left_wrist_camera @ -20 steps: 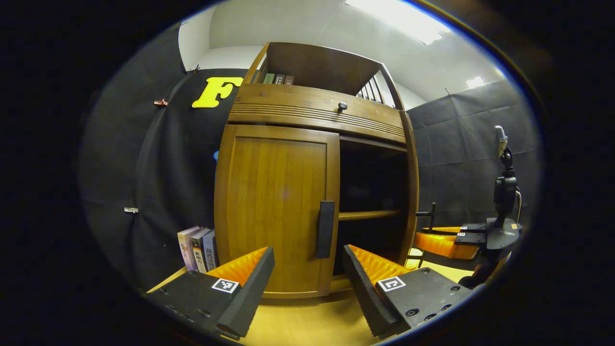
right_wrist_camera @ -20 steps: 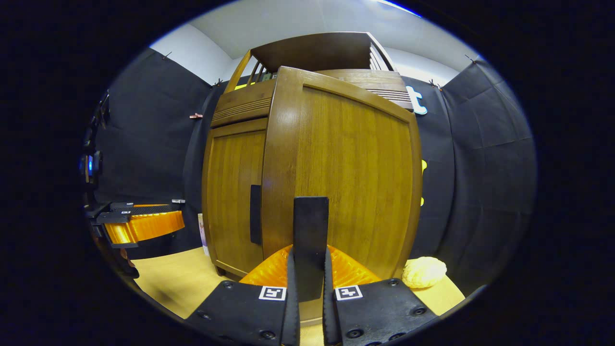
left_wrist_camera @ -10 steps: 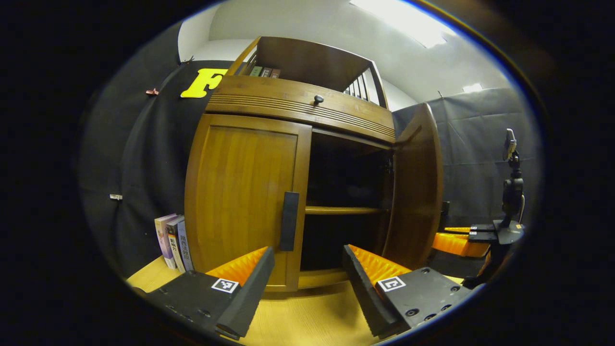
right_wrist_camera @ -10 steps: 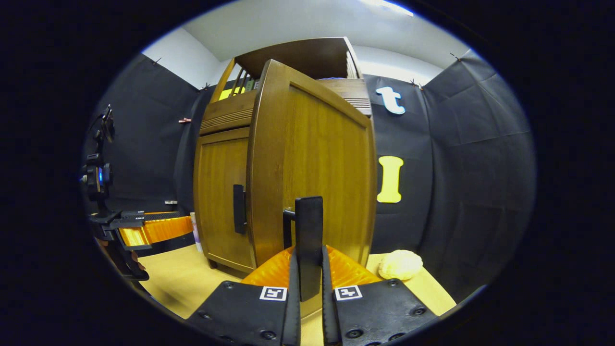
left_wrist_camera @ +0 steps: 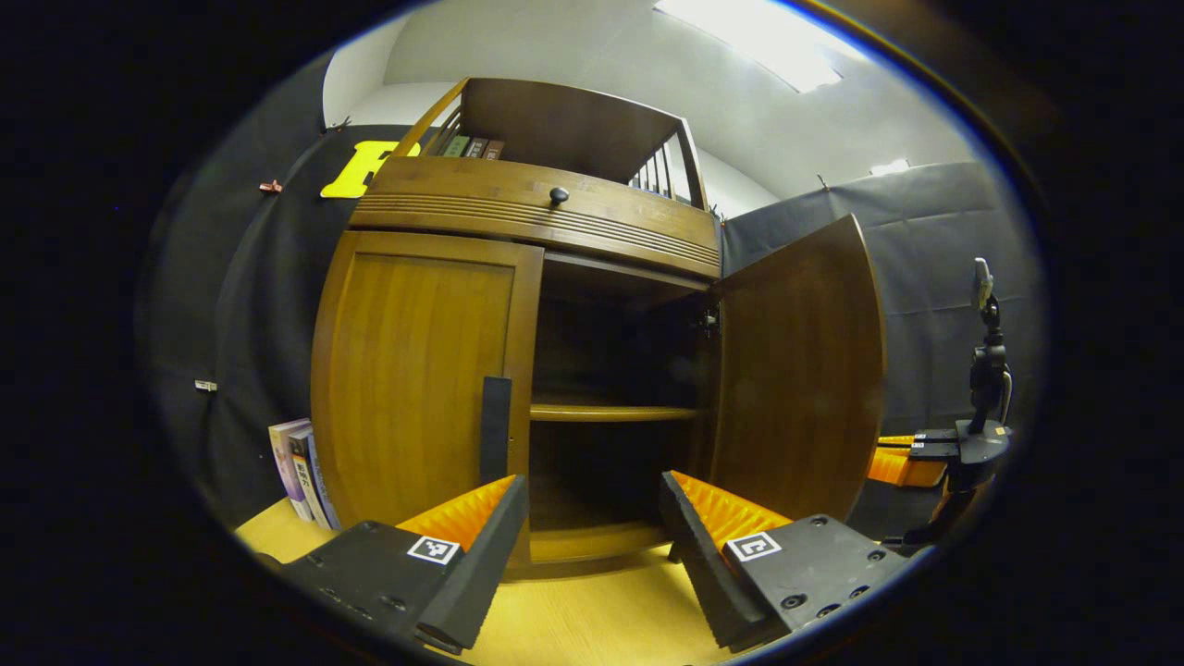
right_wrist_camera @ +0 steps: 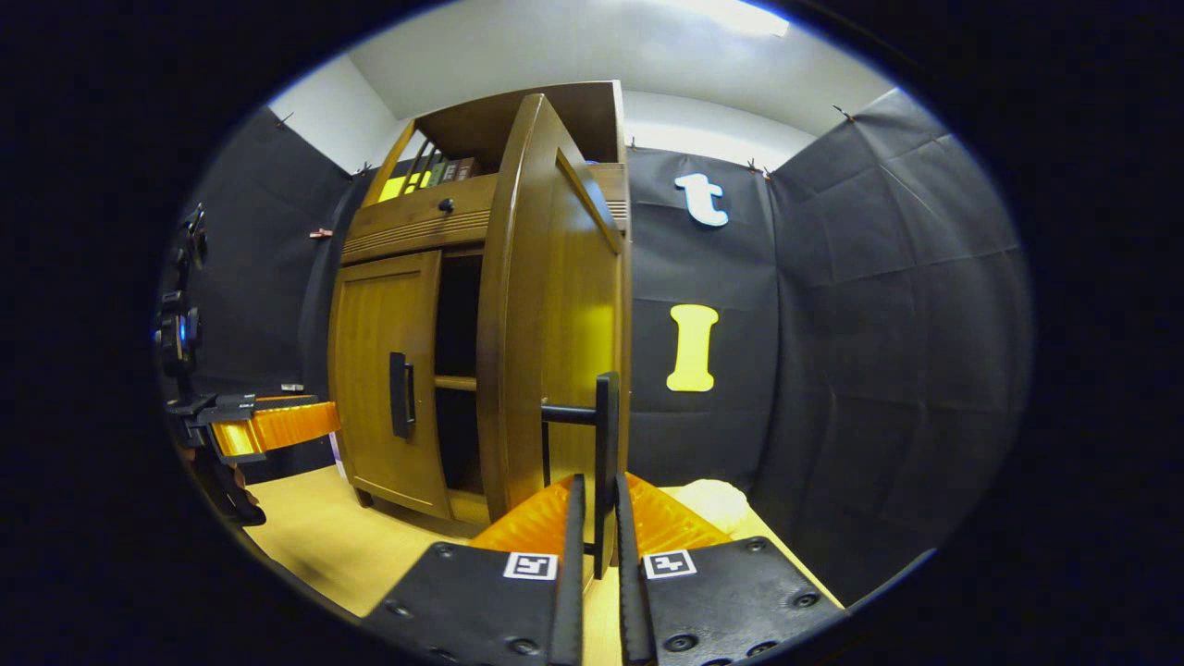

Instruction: Open the right door of the double-door shoe cabinet with the right hand, and open the left door with the left hand.

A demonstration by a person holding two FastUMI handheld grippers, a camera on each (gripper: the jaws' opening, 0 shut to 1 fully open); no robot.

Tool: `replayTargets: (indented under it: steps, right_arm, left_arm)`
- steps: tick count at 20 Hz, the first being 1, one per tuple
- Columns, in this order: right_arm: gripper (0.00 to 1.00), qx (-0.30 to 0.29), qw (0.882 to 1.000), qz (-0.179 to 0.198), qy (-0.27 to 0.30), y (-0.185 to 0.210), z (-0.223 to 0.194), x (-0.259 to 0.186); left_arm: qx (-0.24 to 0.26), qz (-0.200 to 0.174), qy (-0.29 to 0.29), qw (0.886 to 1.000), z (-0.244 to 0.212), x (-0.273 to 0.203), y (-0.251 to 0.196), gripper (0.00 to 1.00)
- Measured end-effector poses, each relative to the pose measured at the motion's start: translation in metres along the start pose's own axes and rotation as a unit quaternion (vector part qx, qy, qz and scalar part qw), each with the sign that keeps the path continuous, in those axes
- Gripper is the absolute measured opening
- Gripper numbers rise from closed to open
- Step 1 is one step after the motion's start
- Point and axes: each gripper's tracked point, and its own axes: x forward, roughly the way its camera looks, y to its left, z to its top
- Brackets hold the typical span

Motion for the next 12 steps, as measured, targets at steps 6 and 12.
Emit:
replayTargets:
  steps: [6,12]
  right_arm:
    - [0.10,0.008,1.000,-0.020,0.007,-0.046,-0.003,-0.007]
    - [0.16,0.048,0.998,-0.028,-0.009,-0.068,0.004,-0.041]
  left_arm:
    - [-0.006,0.017,0.012,1.000,-0.010,0.021,-0.003,0.90]
    - [0.000,0.057,0.032,0.998,-0.028,0.044,0.016,0.89]
